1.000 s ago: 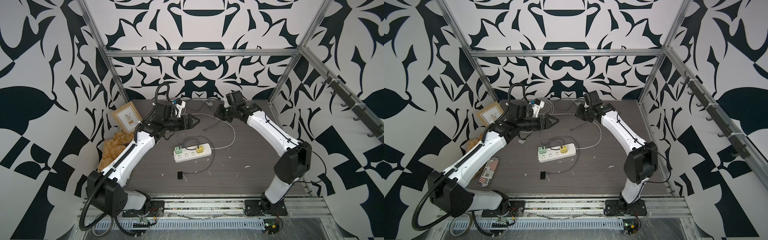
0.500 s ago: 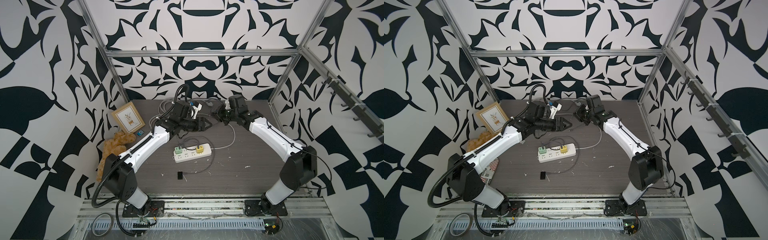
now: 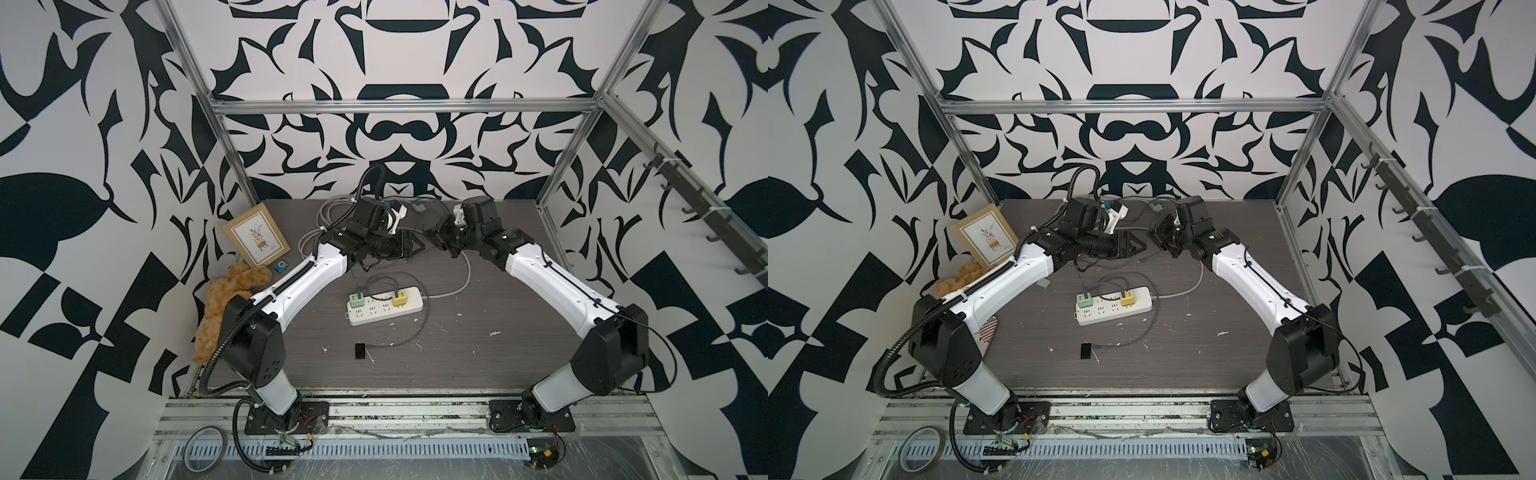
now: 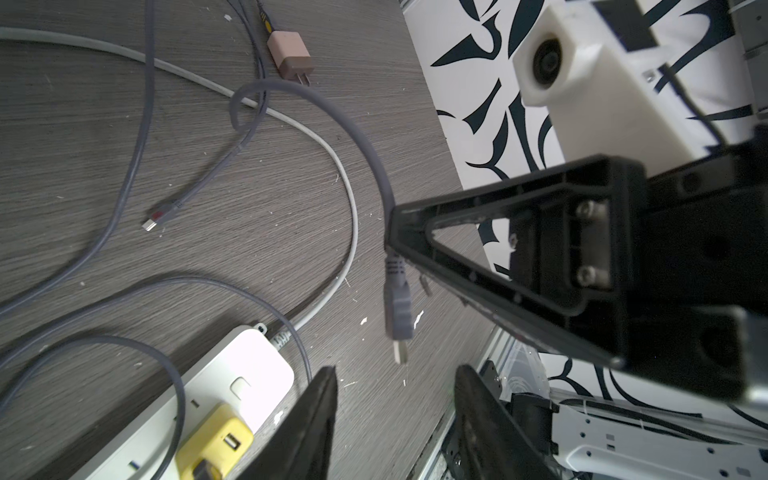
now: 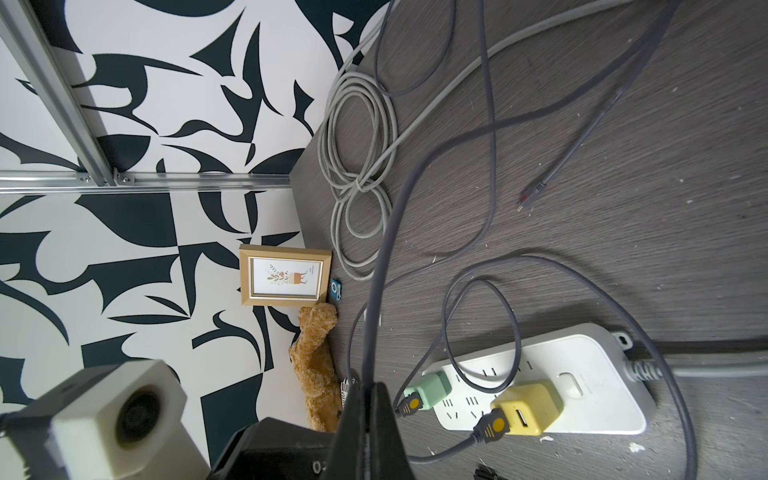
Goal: Charge mp3
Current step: Pick up the charging cable from the center of the board.
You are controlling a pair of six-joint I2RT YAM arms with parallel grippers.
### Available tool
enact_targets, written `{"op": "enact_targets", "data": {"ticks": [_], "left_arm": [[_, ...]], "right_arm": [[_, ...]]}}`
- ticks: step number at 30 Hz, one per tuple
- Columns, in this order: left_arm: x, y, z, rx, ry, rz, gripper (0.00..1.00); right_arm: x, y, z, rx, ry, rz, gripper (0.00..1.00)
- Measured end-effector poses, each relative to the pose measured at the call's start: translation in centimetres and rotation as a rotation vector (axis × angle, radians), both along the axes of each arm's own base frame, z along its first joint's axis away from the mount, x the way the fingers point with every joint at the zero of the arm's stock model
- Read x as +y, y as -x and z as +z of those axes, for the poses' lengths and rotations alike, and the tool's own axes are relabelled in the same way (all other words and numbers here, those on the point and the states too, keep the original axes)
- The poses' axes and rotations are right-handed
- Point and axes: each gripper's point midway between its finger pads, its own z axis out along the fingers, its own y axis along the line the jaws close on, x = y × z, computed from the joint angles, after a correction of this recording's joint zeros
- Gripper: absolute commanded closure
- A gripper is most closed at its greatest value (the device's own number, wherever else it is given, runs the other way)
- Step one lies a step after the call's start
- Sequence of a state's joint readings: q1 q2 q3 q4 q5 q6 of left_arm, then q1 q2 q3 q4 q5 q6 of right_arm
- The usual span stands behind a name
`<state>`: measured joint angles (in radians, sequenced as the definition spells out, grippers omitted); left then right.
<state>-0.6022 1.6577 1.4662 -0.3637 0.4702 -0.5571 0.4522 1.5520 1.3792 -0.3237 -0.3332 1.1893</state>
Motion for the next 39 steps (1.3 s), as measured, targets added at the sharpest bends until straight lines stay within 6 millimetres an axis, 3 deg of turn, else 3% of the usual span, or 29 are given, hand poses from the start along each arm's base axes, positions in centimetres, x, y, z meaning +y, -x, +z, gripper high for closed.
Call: {"op": "enact_targets", "data": {"ticks": [9,25,29,32,33,35,39], "left_arm": [[-0.7,-0.5,-0.3,-0.039,-0.018,-0.050,0.74],[0.0,-1.3,-0.6,-0.158,-0.111,-0.078,0.99],[0.0,-1.4,-0.7,-0.212,-0.141,-0.093,1.00],[0.4,-1.5,-0.6,-0.265,-0.173,-0.097,1.00],[0.6,-1.5,-0.6,-0.299,-0.192,-0.095,1.00],[0.9,-1.4,-0.4,-0.375,-0.232,-0.096,1.00],[1.3,0.4,-0.1,-0.561,-0.325,-0.141,1.00]], "right_arm": [[0.1,0.2,0.2,0.002,-0.013,-0.002,1.00],[0.8,0.2,0.6,-0.012,-0.039,0.001,1.00],[0.8,0.1,0.7,-0.010,-0.046,-0.002,1.00],[1.1,0.2,0.6,-0.001,-0.070,0.000,0.74],[1.3,0.4,0.5,0.010,-0.084,0.009,0.69],[1.5,0.6,0.6,0.025,-0.106,0.025,0.63],[1.0,0.8,1.0,0.055,-0.150,0.046,0.62]]}}
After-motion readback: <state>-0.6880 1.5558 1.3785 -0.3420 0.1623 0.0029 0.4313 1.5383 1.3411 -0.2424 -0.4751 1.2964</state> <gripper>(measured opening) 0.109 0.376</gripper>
